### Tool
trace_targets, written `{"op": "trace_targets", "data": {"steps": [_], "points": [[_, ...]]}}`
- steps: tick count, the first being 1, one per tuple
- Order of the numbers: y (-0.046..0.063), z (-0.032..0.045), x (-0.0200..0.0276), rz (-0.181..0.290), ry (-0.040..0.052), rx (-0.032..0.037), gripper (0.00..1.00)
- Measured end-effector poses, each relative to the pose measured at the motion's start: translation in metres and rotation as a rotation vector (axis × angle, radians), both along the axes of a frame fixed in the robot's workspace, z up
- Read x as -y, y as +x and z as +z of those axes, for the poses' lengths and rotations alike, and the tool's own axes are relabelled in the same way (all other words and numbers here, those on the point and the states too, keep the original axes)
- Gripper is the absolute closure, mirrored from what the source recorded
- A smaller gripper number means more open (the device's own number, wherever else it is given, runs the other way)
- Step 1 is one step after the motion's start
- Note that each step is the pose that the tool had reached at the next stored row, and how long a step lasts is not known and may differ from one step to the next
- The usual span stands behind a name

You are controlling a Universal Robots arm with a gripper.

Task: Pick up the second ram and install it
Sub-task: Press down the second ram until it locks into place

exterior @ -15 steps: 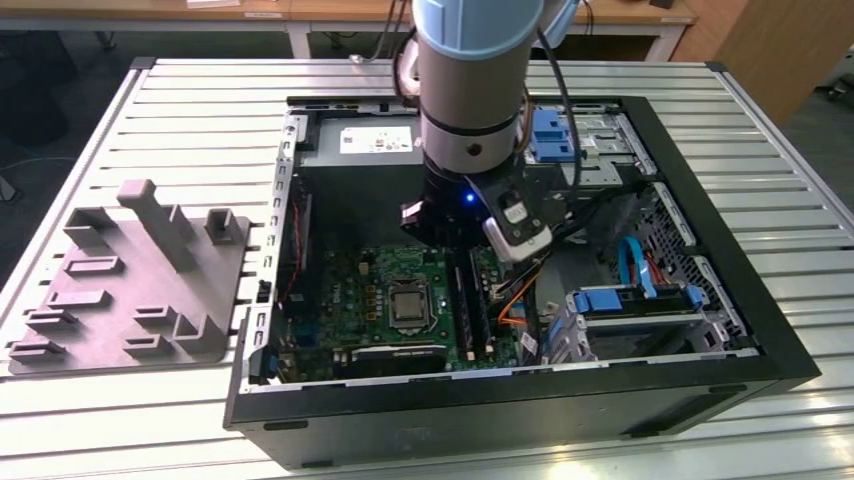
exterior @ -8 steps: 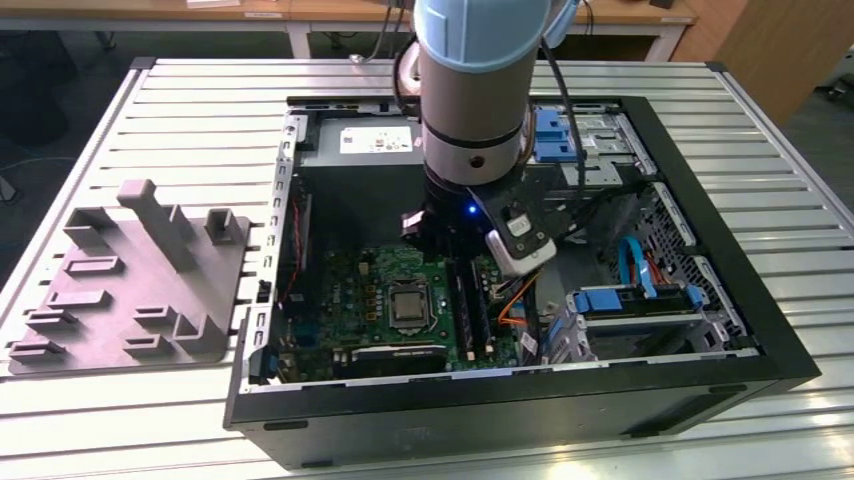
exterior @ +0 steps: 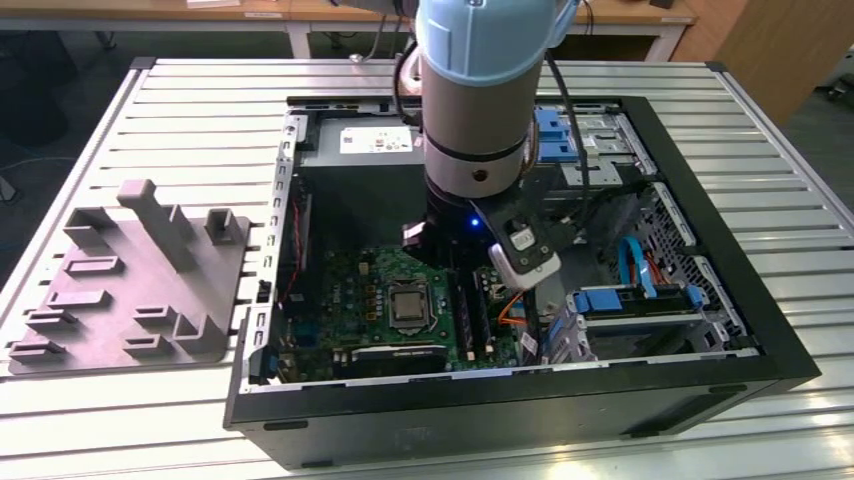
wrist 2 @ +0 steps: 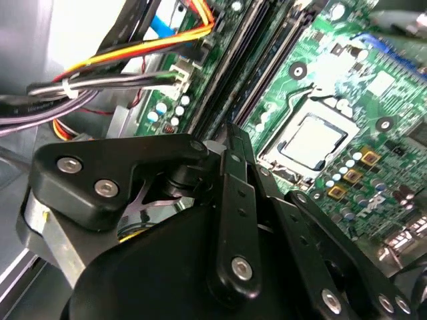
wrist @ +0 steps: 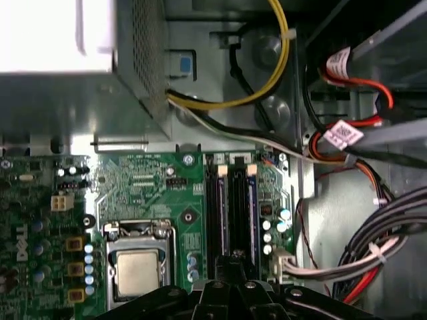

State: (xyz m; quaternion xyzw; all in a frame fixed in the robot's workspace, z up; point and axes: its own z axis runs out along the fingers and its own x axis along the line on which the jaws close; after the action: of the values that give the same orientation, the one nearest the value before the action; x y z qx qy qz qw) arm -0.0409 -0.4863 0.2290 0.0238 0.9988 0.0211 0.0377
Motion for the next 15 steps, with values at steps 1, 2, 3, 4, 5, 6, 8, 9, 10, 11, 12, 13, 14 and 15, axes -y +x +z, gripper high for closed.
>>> {"op": "trace_targets", "data": {"steps": [1,2,3,4,5,6,8,9,10,11,12,13,14,15], "points": [[0.0,0.0,0.0017,0.0,-0.0001,0.0,0.9],[0.0,0.0,0.0034,0.0,-0.0001,0.0,0.9],[0.0,0.0,0.0052,0.0,0.0,0.0,0.9],[0.0,0.0,0.007,0.0,-0.0001,0.0,0.9],[0.0,0.0,0.0088,0.0,0.0,0.0,0.9],[0.0,0.0,0.0108,0.0,0.0,0.0,0.9],[0.0,0.0,0.0146,0.0,0.0,0.0,0.9],[0.0,0.0,0.0166,0.0,-0.0001,0.0,0.9],[0.0,0.0001,0.0186,0.0,-0.0001,0.0,0.9],[0.0,0.0,0.0206,0.0,0.0,0.0,0.9],[0.0,0.0,0.0224,0.0,-0.0001,0.0,0.9],[0.0,0.0,0.0237,0.0,0.0,0.0,0.9],[0.0,0.0,0.0245,0.0,0.0,0.0,0.9],[0.0,0.0,0.0247,0.0,0.0,0.0,0.9]]}}
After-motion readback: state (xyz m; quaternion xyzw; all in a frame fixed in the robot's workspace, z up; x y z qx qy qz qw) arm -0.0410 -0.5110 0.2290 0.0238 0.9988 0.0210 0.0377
